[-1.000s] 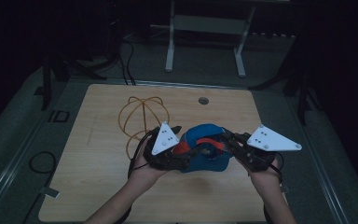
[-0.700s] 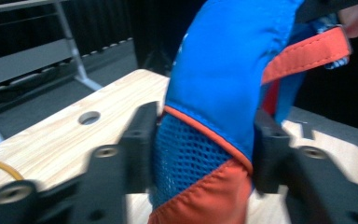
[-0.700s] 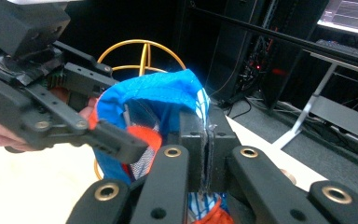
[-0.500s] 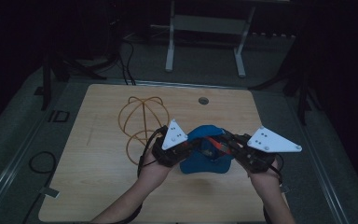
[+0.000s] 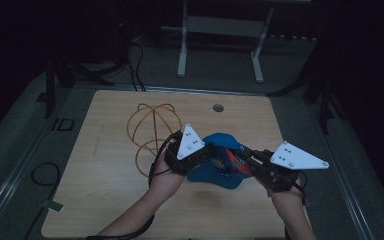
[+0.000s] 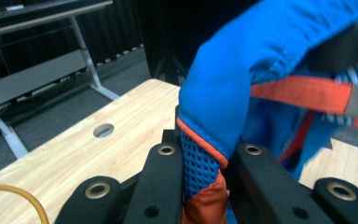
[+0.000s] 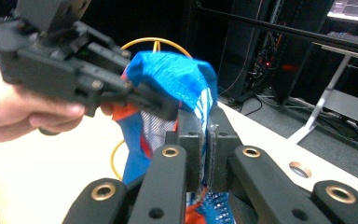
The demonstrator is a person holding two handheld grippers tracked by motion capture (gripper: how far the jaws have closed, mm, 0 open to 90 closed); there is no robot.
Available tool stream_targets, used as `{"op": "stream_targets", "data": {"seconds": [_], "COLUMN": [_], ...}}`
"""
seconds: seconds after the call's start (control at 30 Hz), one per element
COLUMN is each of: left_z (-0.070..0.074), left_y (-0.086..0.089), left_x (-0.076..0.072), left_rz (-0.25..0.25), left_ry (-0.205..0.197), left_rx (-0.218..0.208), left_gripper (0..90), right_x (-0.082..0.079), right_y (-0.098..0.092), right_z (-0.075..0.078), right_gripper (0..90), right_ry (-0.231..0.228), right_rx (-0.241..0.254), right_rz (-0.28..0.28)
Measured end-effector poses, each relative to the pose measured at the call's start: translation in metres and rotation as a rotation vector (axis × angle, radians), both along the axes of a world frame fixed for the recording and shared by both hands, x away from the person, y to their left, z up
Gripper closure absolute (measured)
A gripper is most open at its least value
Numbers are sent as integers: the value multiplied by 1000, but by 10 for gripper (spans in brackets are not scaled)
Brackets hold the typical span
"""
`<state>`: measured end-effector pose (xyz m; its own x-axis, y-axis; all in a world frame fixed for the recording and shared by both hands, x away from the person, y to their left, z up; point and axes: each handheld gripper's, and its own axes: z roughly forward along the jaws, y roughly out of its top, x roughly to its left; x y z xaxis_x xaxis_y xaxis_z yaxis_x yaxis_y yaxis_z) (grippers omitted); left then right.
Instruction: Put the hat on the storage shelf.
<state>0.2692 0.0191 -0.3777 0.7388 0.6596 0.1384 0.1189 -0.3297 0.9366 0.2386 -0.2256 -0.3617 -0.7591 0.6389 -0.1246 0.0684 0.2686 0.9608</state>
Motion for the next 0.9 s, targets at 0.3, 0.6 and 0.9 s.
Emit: {"op": "stream_targets", "data": {"seconds": [0.3, 0.6, 0.9], "left_z": [4, 11, 10], "left_y": [1, 7, 20], "left_x": [-3, -4, -2], "left_rz": [-35, -54, -214], "left_ry": [-49, -70, -106], "left_rx": [-21, -41, -69], "left_gripper": [858, 857, 856], "right_x": [-12, -32, -31], "right_y": [-5, -13, -33], "right_z": [-1, 3, 3], "right_gripper": [804, 634, 527], "right_ry": [6, -3, -2], "right_rx": [25, 48, 73], "right_rz": [35, 92, 96]}}
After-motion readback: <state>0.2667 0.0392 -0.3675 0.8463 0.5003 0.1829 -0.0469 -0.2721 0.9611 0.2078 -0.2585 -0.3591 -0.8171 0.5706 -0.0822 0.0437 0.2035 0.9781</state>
